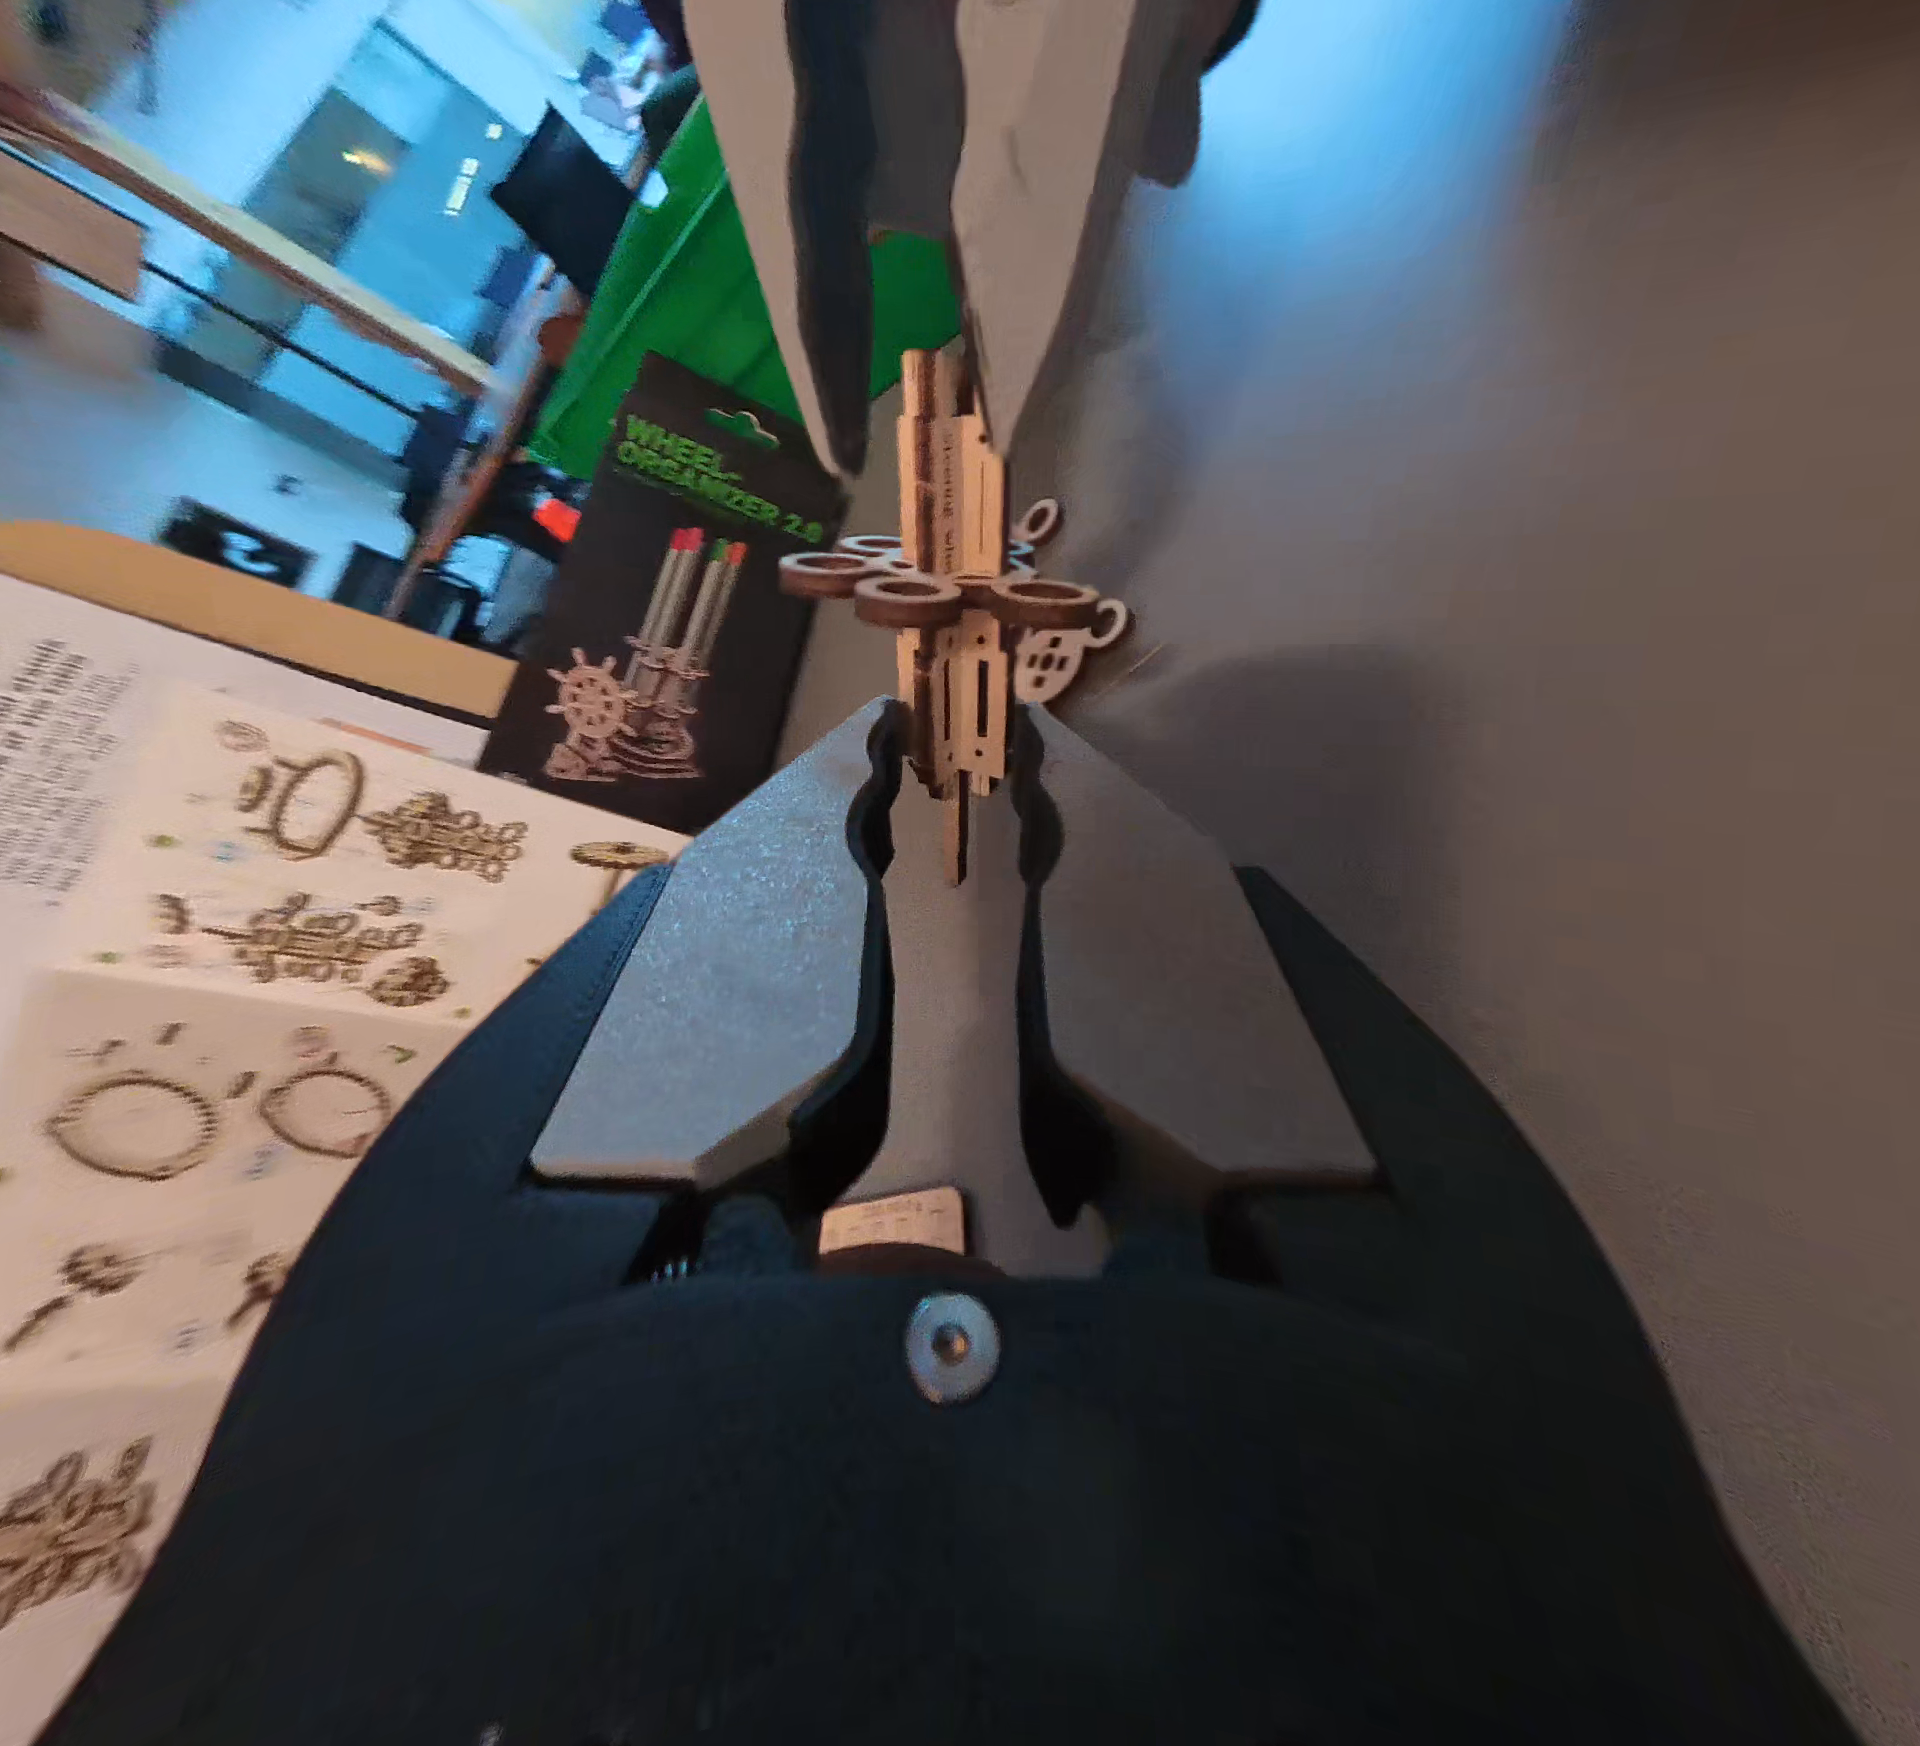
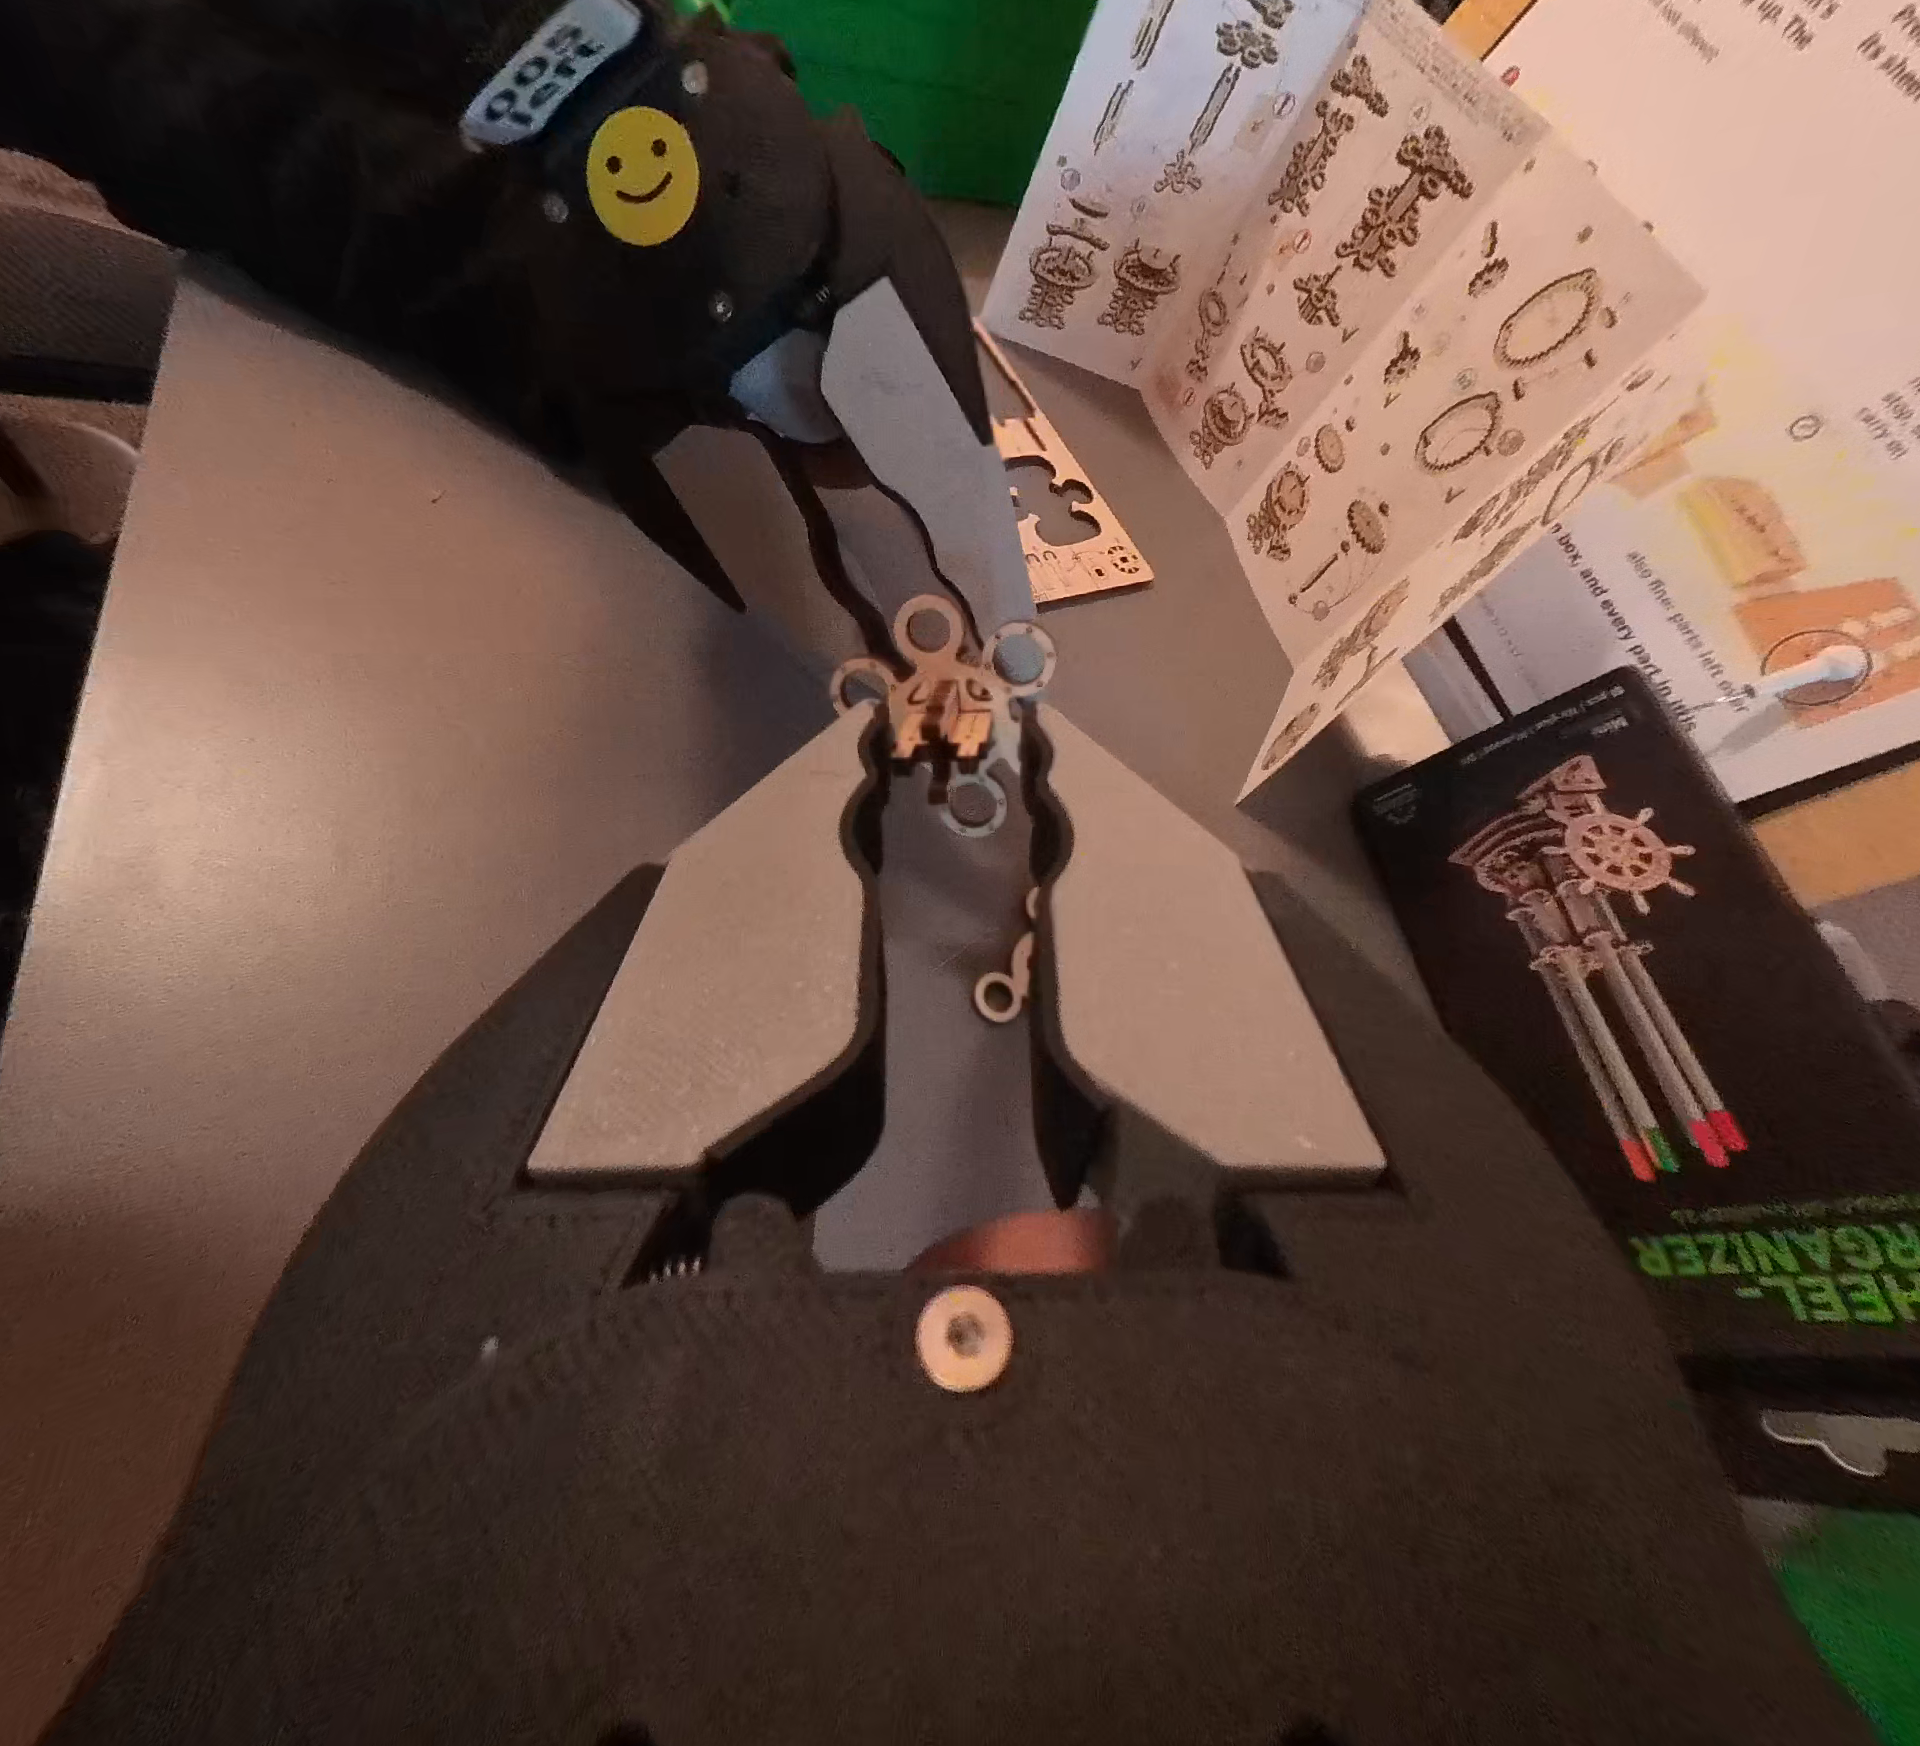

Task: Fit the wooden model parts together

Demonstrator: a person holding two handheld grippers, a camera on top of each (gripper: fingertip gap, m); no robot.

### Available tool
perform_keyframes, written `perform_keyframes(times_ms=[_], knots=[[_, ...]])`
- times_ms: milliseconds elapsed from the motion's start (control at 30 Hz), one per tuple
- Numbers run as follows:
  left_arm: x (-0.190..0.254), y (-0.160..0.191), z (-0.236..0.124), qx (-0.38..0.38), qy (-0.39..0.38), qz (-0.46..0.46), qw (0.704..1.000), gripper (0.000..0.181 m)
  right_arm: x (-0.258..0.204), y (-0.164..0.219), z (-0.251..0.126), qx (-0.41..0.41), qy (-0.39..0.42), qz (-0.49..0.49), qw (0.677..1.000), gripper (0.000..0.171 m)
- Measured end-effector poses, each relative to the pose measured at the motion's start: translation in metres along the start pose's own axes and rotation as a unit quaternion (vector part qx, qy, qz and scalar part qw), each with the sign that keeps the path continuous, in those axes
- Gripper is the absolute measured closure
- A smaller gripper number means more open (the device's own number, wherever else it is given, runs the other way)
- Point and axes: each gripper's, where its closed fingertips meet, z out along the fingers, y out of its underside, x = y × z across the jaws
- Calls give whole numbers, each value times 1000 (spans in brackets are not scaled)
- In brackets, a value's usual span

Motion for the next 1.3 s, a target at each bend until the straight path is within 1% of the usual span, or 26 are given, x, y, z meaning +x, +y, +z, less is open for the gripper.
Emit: perform_keyframes(times_ms=[100,167,233,333,467,600,633,733,800,867,933,1000,1100,1200,1300], knots=[[-4,-2,1,0,-15,-3,1000,164,3,7,6,-20,18,-4,1000,149],[-7,-1,0,-5,-29,0,1000,164,4,7,9,-20,26,1,999,150],[-10,0,0,-13,-41,6,999,164,7,7,10,-18,33,6,999,156],[-12,3,2,-29,-49,-2,998,164,10,8,11,-21,50,4,999,156],[1,13,9,-51,-26,-16,998,164,7,18,18,-43,46,1,998,156],[22,20,20,-83,1,9,997,165,-5,27,27,-53,20,-4,998,157],[22,21,22,-87,1,11,996,165,-5,29,26,-58,22,-10,998,156],[13,17,23,-75,-8,-23,997,167,2,27,22,-45,31,-5,999,157],[9,15,22,-66,-15,-27,997,166,6,25,19,-32,24,20,999,157],[-1,14,18,-57,-43,-25,997,166,12,27,16,-22,19,54,998,157],[-9,9,12,-37,-58,-36,997,166,17,25,12,8,1,114,993,157],[-14,6,8,-26,-67,-51,996,164,22,20,10,43,-26,188,981,157],[-20,1,4,-14,-92,-34,995,163,26,17,7,77,-62,271,958,158],[-26,-5,-2,-7,-125,4,992,163,29,14,4,104,-91,323,936,158],[-29,-9,-6,-2,-142,28,989,163,28,11,2,117,-109,348,924,157]])
